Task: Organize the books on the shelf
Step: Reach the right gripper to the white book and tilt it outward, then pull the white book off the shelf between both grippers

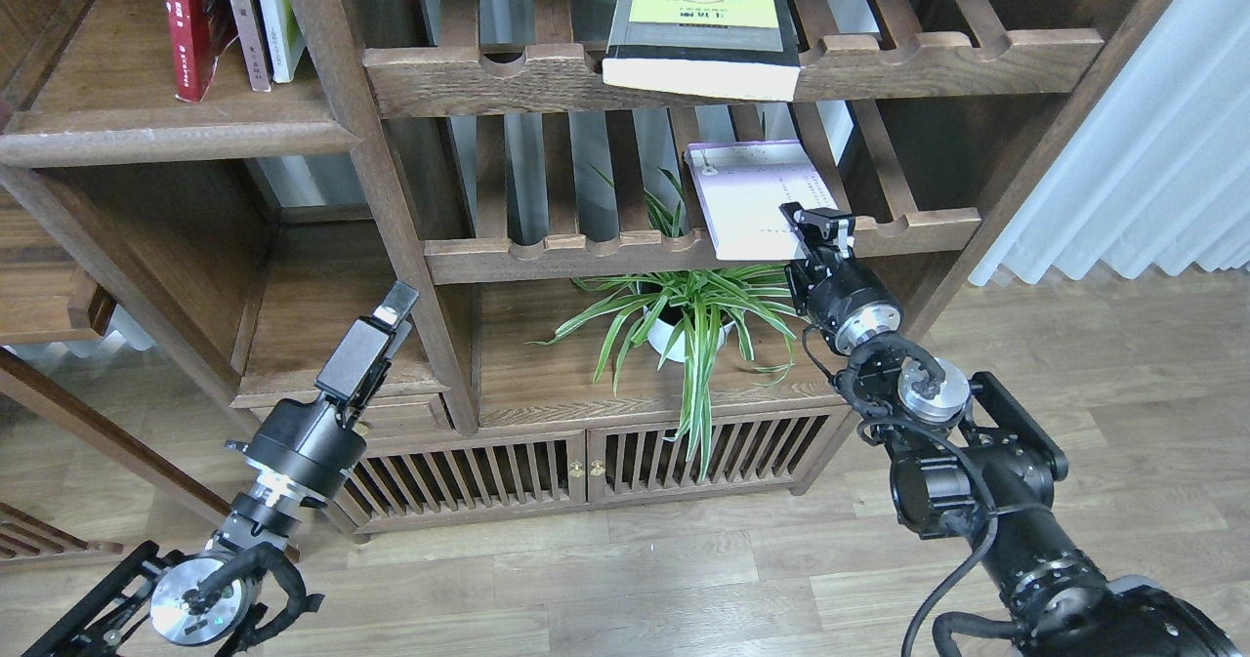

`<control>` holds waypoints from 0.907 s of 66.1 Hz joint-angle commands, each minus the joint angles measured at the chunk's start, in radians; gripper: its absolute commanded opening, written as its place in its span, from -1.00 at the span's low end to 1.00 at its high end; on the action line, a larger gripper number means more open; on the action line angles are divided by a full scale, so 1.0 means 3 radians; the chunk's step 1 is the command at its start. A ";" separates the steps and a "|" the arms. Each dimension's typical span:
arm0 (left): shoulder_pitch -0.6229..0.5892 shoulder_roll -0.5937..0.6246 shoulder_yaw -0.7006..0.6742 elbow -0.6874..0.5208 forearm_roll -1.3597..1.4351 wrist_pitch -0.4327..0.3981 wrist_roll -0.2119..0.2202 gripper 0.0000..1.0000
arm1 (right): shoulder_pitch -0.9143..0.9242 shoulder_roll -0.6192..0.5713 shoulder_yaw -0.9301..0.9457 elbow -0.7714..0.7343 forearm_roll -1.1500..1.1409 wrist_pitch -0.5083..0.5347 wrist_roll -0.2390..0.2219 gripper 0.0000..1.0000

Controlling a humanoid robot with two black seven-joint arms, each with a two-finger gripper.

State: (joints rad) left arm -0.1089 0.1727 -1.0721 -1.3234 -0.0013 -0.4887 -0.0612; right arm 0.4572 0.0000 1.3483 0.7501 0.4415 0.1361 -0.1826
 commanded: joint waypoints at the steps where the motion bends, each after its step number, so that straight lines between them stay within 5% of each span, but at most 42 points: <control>1: 0.0000 -0.0013 0.0040 0.0014 -0.0093 0.0000 0.0004 1.00 | -0.0097 0.0000 0.0000 0.0112 0.0032 0.0119 -0.0240 -0.72; 17: -0.0025 0.0028 0.0168 0.0014 -0.0553 0.0000 0.0076 1.00 | -0.0460 0.0000 -0.0035 0.0644 0.0466 0.0155 -0.0480 -0.71; 26: -0.0046 0.0023 0.0255 0.0014 -0.0864 0.0000 0.0408 1.00 | -0.0685 0.0000 -0.0010 0.0915 0.0553 0.0165 -0.0767 -0.70; 33: -0.0122 0.0023 0.0352 0.0014 -0.1094 0.0000 0.0689 1.00 | -0.0879 -0.0056 -0.0040 0.1119 0.0640 0.0196 -0.0813 -0.69; 42: -0.0194 0.0033 0.0444 -0.0001 -0.1268 0.0000 0.0725 1.00 | -0.1028 -0.0107 -0.0194 0.1145 0.0635 0.0599 -0.1020 -0.70; 60: -0.0347 0.0319 0.0546 -0.0001 -0.1504 0.0000 0.0725 1.00 | -0.1192 -0.0112 -0.0296 0.1155 0.0615 0.0906 -0.1020 -0.70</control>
State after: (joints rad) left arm -0.1985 0.2209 -0.9267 -1.3239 -0.4343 -0.4887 0.1564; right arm 0.1165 -0.0329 1.2647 1.0953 0.6320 0.3843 -0.4884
